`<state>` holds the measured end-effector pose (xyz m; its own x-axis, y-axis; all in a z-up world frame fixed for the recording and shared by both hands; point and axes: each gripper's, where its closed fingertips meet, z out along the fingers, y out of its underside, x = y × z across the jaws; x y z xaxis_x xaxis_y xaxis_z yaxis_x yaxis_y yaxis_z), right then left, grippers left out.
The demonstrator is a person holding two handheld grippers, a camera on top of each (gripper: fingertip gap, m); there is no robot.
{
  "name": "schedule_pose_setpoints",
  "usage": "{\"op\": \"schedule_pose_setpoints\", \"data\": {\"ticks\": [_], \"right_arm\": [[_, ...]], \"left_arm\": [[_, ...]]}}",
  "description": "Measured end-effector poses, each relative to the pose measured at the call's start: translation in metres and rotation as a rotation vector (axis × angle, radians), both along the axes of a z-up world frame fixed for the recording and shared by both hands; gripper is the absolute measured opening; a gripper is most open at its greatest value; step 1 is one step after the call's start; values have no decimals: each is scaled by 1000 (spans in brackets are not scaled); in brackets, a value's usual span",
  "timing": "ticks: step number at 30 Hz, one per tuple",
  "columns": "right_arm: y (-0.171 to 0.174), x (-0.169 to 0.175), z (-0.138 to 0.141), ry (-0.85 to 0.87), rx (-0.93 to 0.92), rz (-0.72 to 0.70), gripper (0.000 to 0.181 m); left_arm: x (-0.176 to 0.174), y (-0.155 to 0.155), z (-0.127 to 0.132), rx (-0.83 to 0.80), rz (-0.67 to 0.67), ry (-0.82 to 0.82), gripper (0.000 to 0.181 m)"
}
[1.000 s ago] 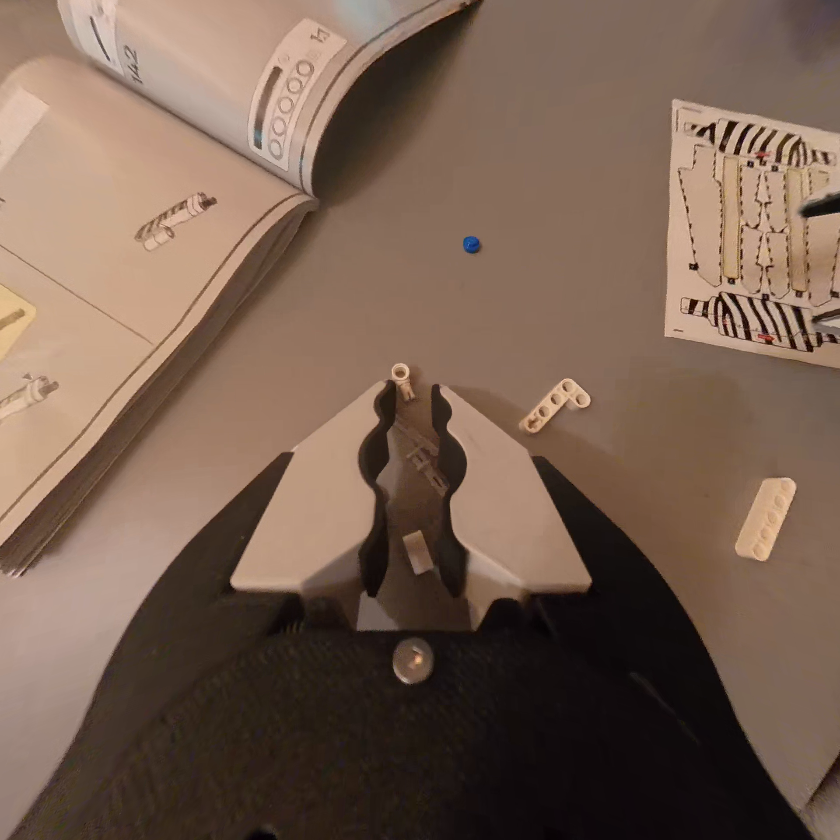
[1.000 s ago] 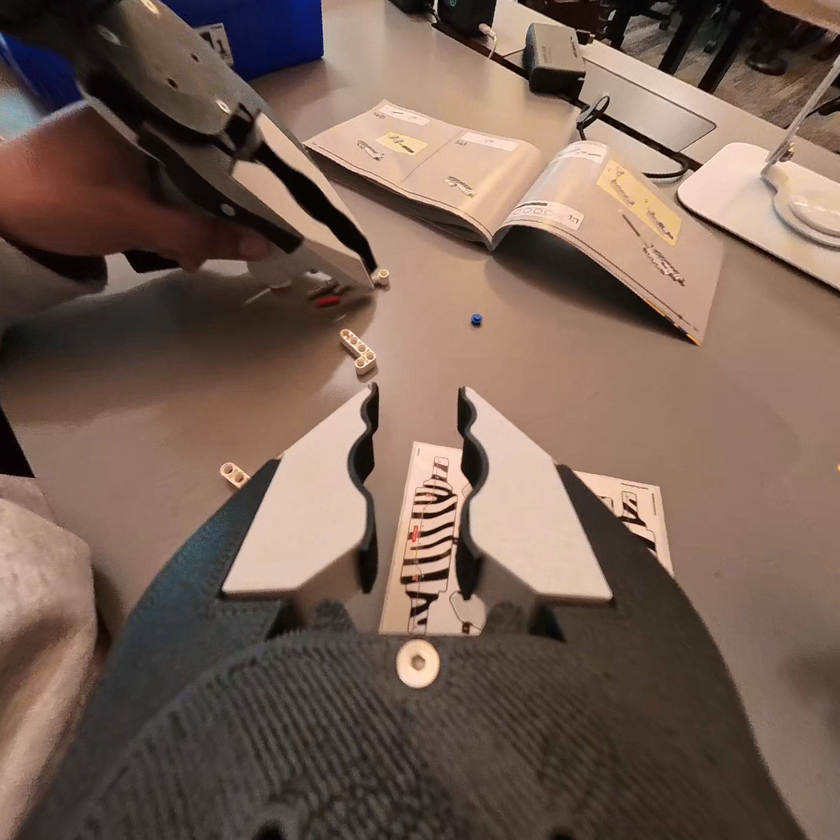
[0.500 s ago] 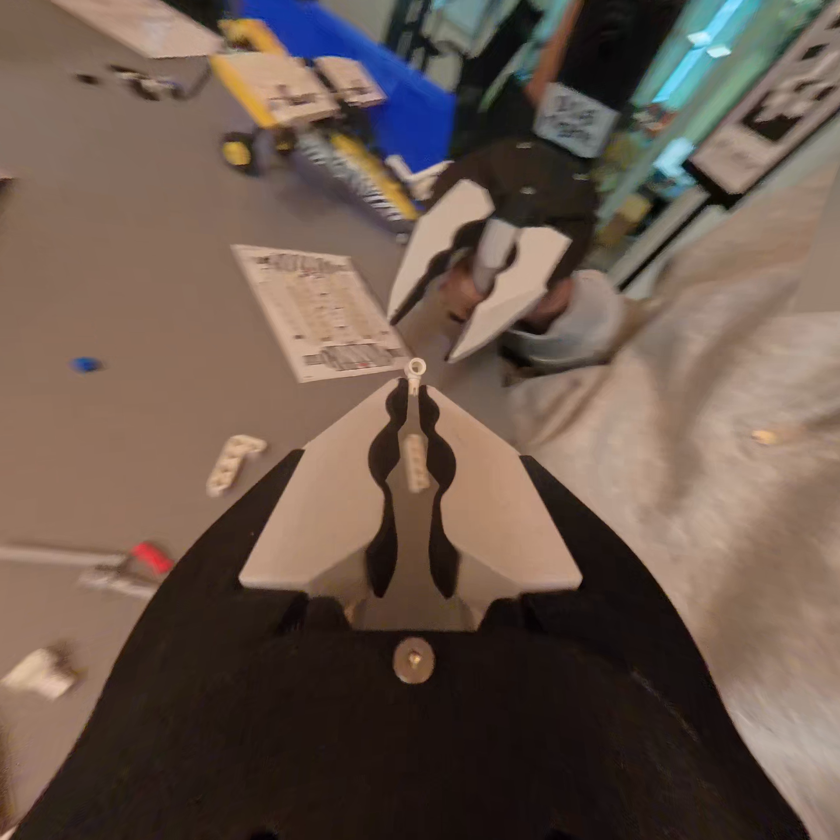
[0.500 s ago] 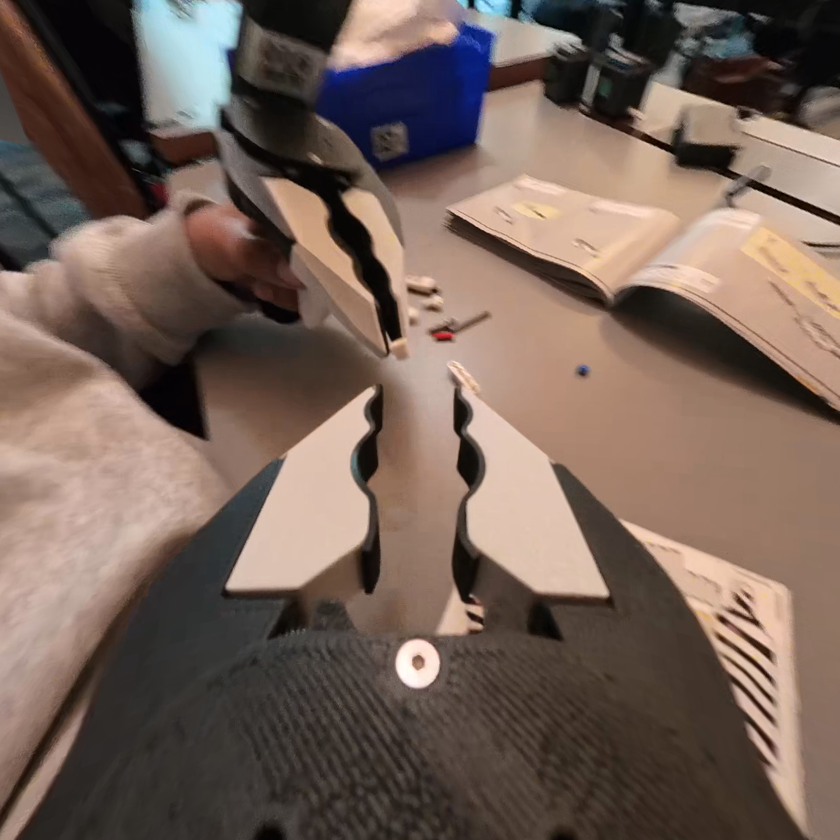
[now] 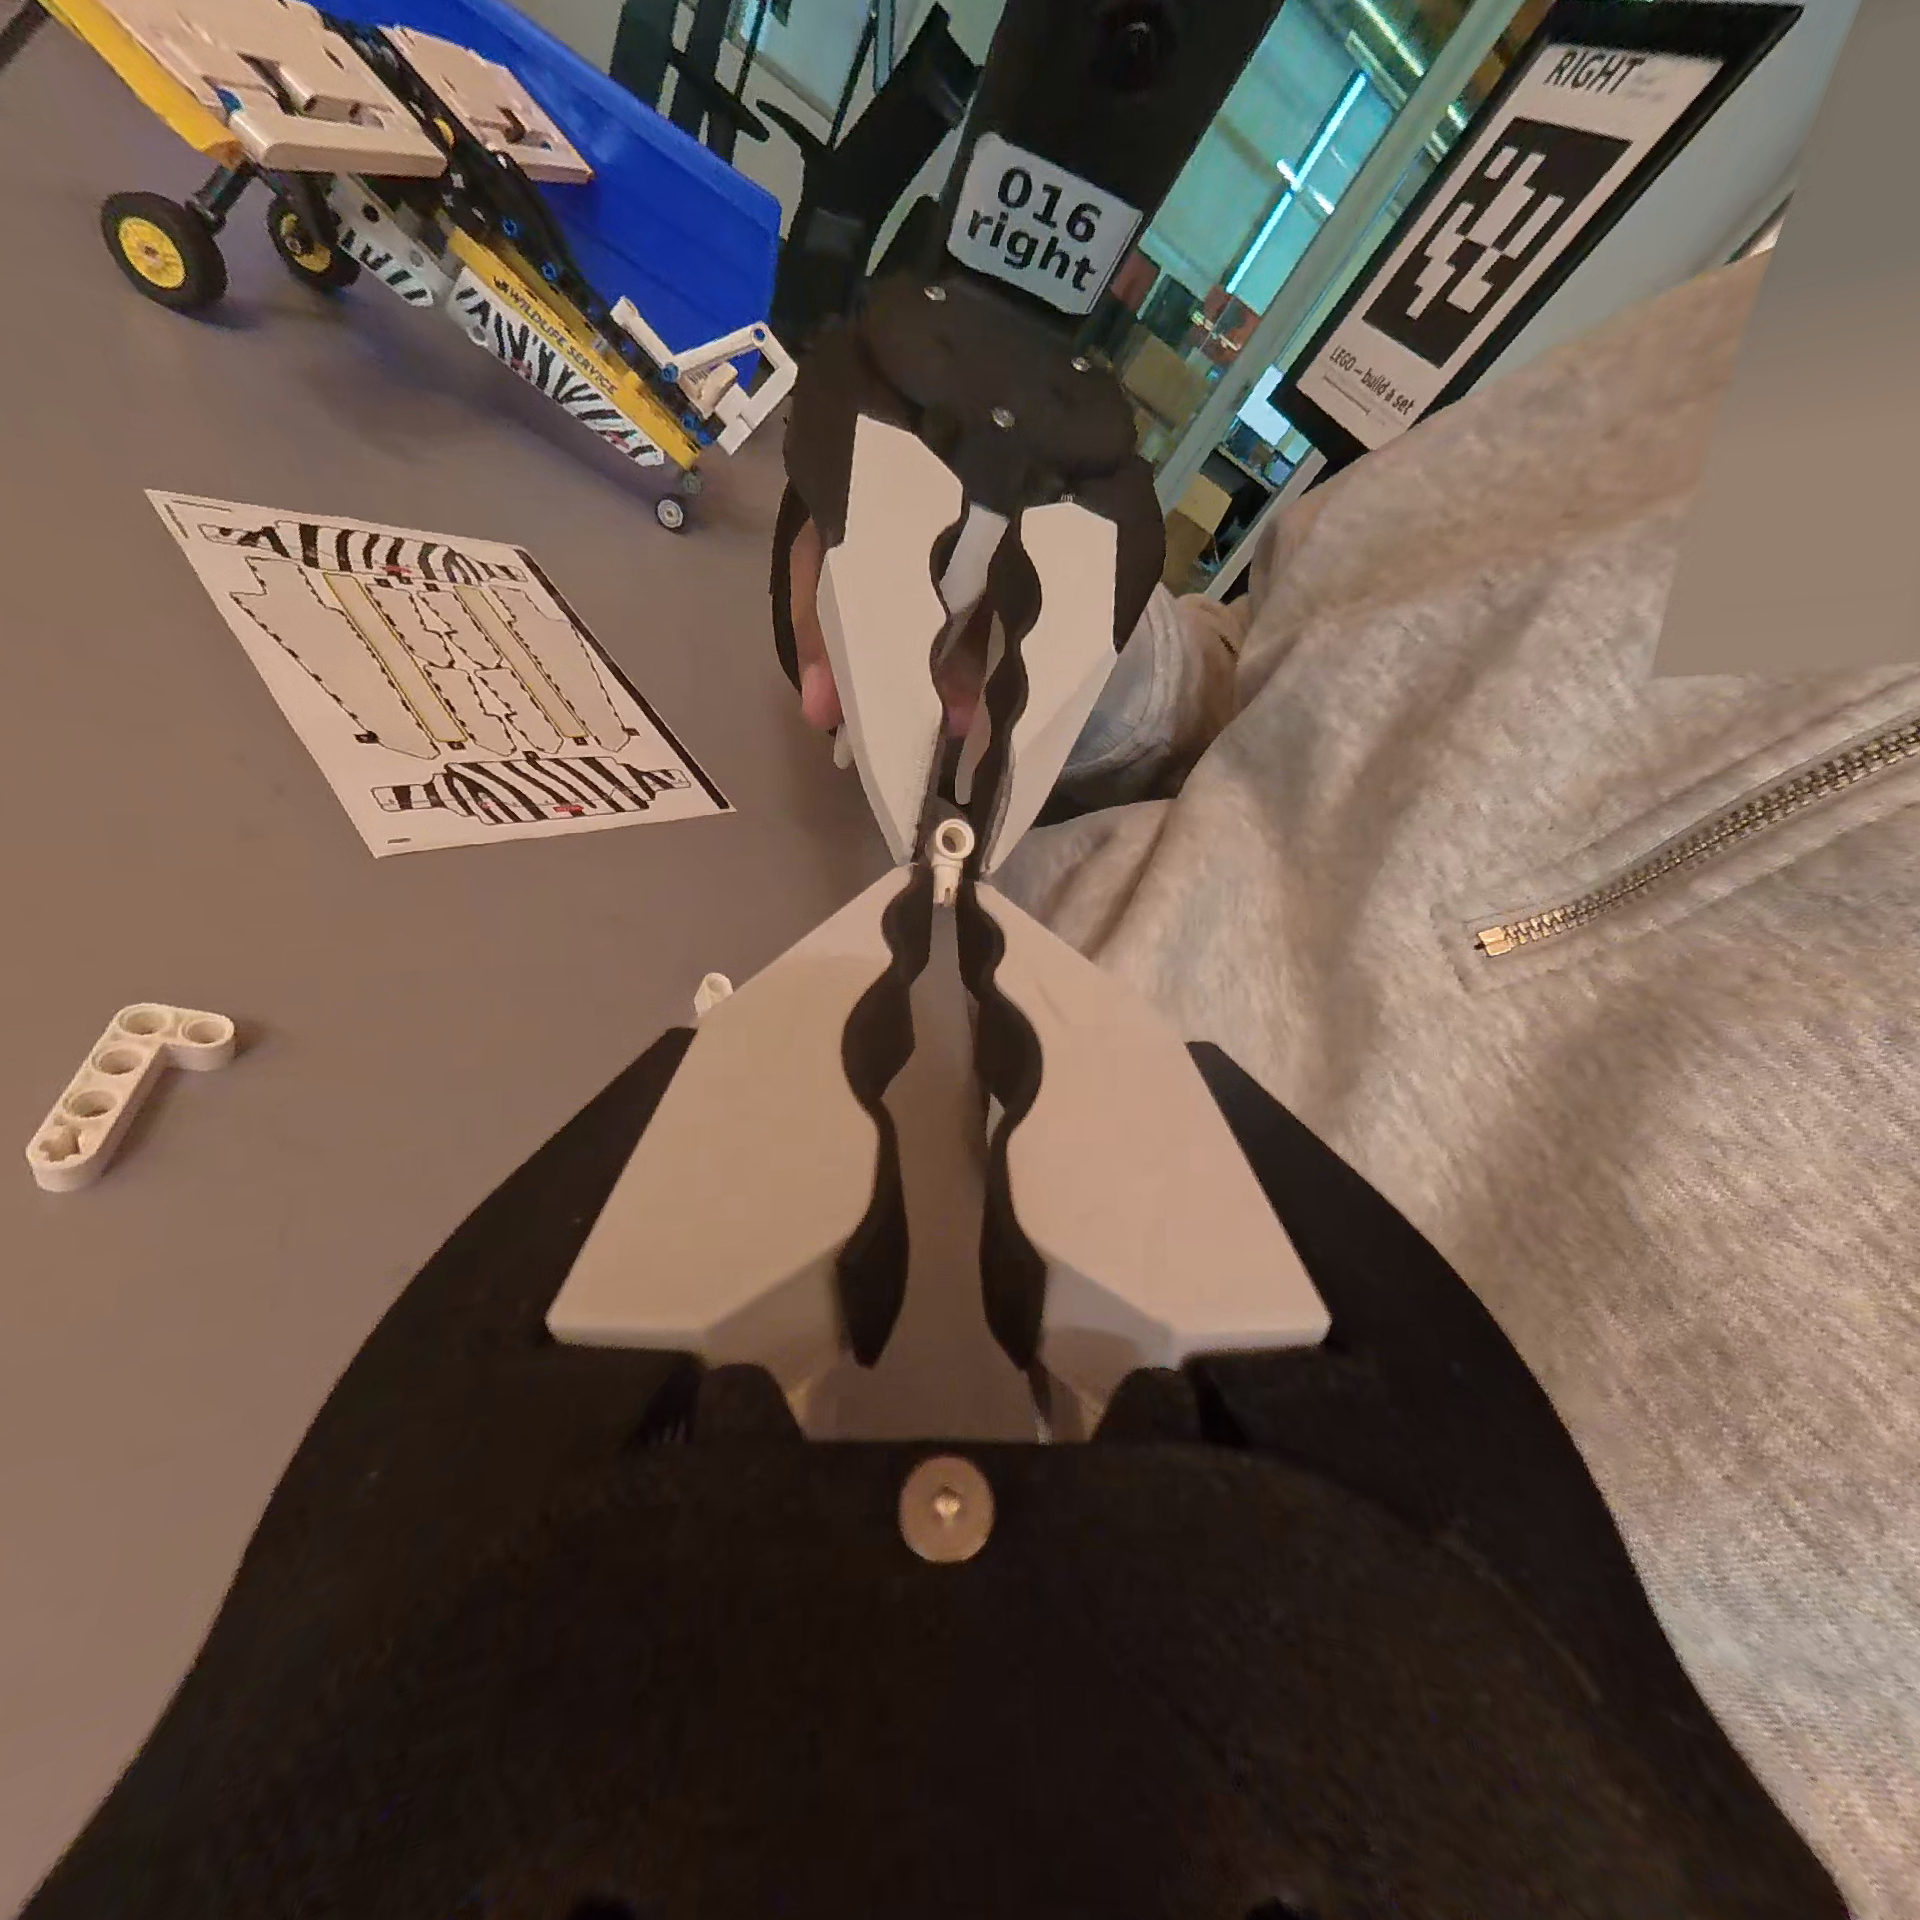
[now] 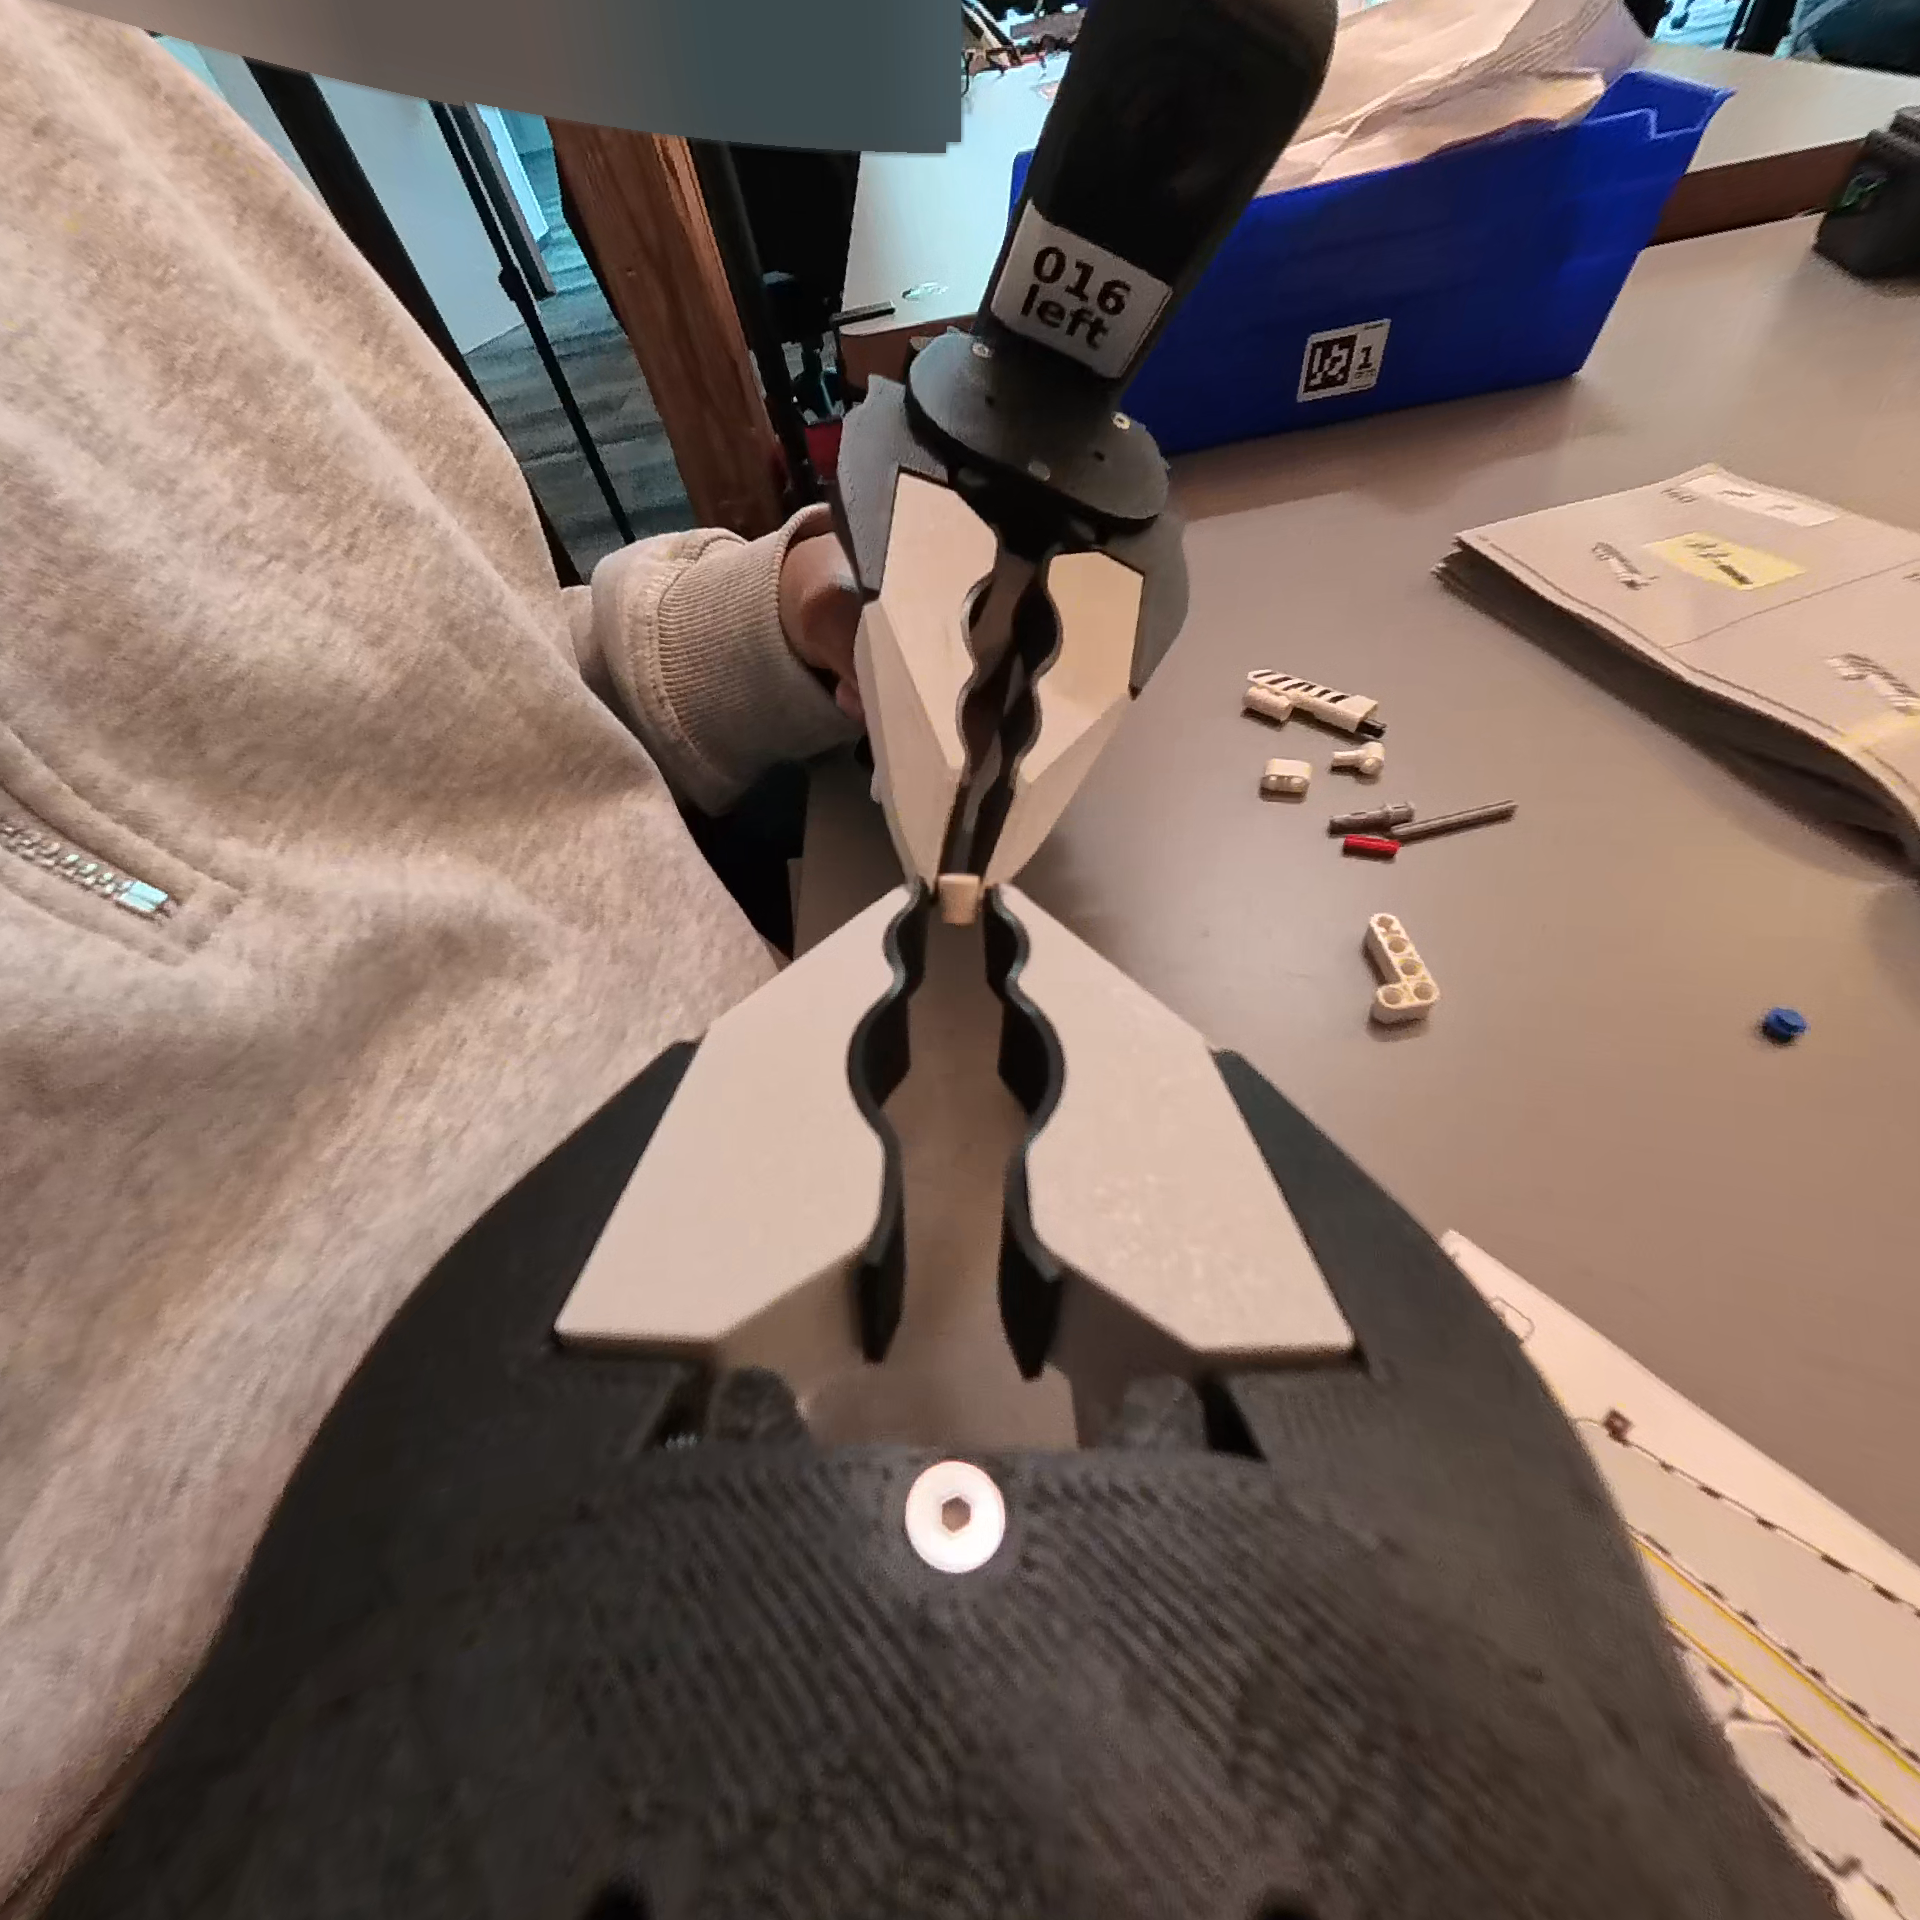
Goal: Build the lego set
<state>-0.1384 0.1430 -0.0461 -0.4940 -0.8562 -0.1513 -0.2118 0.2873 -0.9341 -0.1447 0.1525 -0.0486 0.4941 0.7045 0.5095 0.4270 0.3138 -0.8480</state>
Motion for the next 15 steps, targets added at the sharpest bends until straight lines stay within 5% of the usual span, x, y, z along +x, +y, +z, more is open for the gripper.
{"op": "schedule_pose_setpoints", "data": {"ticks": [15], "right_arm": [[-4,-2,-4,32,14,-21,6]], "left_arm": [[-1,-3,-9,-13,19,-31,3]]}}
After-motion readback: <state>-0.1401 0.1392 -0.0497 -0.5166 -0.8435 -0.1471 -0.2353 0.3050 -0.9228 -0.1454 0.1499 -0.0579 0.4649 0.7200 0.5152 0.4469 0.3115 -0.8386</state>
